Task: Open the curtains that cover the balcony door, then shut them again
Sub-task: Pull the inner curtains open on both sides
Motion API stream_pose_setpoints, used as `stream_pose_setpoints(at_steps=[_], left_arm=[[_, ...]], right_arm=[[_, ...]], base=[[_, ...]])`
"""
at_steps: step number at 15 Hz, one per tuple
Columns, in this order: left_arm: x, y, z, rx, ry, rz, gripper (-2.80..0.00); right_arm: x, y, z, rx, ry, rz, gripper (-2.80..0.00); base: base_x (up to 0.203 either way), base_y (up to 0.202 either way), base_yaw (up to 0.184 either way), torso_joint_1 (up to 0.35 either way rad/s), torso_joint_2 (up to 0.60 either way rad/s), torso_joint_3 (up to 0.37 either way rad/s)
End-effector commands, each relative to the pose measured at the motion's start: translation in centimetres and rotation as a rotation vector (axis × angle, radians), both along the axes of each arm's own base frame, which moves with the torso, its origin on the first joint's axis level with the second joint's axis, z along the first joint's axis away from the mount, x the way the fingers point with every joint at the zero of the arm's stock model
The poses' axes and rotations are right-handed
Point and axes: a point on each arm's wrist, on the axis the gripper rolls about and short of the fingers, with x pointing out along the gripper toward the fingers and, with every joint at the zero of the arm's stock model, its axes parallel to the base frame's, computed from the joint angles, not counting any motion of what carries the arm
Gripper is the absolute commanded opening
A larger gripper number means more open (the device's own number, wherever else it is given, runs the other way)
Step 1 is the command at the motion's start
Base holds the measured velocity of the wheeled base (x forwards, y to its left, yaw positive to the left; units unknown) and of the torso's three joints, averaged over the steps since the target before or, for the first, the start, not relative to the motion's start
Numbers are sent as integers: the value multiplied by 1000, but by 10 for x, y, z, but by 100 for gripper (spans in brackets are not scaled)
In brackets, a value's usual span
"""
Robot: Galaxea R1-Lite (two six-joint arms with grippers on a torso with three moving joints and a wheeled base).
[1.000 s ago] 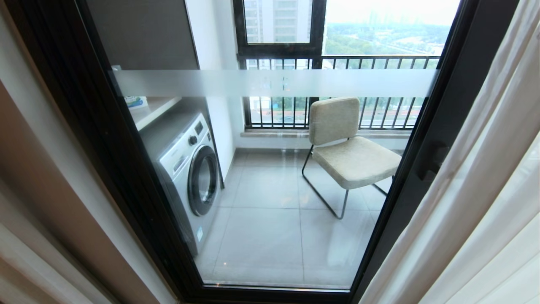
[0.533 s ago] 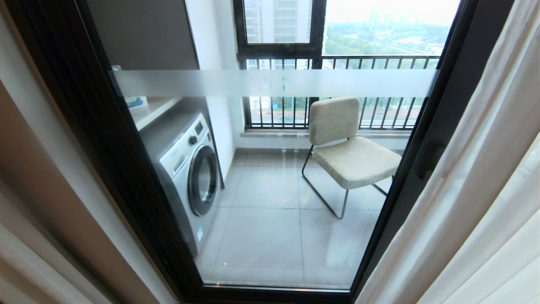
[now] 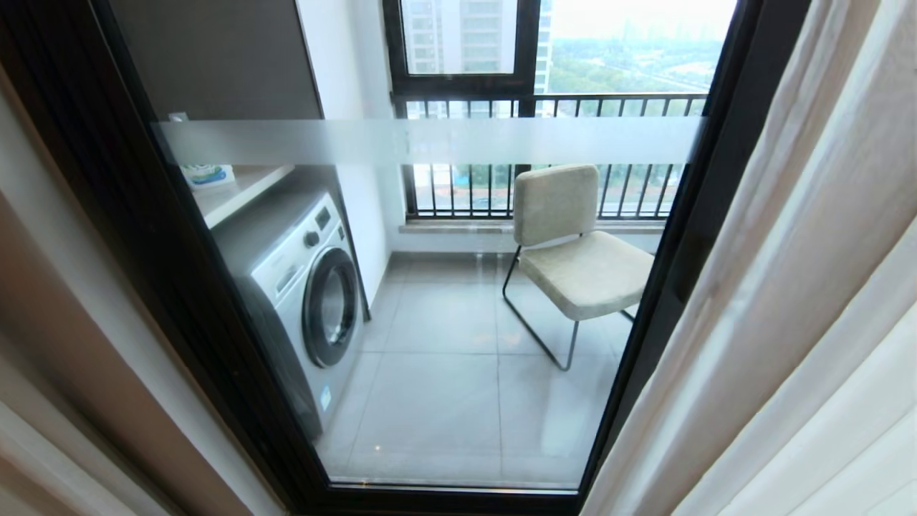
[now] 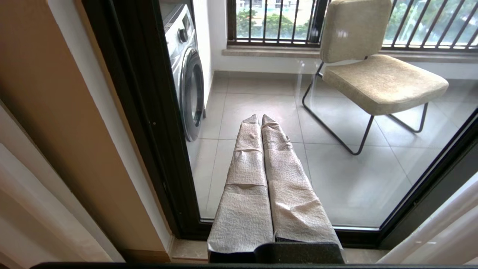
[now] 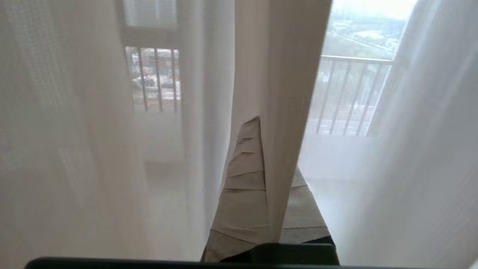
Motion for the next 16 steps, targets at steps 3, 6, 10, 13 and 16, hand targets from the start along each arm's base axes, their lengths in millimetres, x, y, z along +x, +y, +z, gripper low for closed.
stream_pose_setpoints(at_steps=[3,6,10,13,16], left_arm=[[0,0,0,0,0,0,-280],[0,0,0,0,0,0,-280],[0,0,0,0,0,2,-280],[0,0,0,0,0,2,-280],[0,0,0,0,0,2,-280]], right_arm=[[0,0,0,-2,-3,2,-280],[0,0,0,-3,-4,1,-280],[-4,1,1,-3,-8,0,-280],[-3,1,2,-2,-9,0,-280],[-1,0,2,-2,-8,-3,-280]], base=[[0,-195,6,3,2,2],[0,-190,4,4,2,1],[0,-191,4,2,2,2],[0,-191,4,4,2,2],[0,-191,3,7,2,3]])
